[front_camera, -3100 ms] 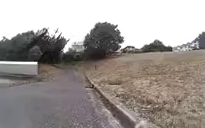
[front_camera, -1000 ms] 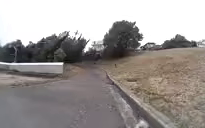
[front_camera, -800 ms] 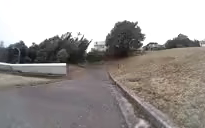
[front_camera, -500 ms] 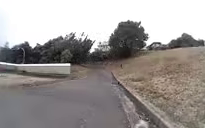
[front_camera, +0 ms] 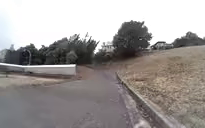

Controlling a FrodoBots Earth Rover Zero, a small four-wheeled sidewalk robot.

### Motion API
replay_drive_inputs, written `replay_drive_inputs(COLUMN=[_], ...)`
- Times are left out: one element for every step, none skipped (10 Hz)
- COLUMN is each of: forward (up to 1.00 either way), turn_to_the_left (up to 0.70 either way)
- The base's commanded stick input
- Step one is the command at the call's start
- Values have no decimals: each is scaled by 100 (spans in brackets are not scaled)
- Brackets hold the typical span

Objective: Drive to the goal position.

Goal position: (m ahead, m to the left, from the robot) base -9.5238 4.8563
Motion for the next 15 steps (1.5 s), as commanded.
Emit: replay_drive_inputs(forward=[-6,45,45,45,45,45,45,45,45,45,45,45,45,45,45], turn_to_the_left=[3,13,21,27,27,27,27,27,27,27,27,27,27,27,27])
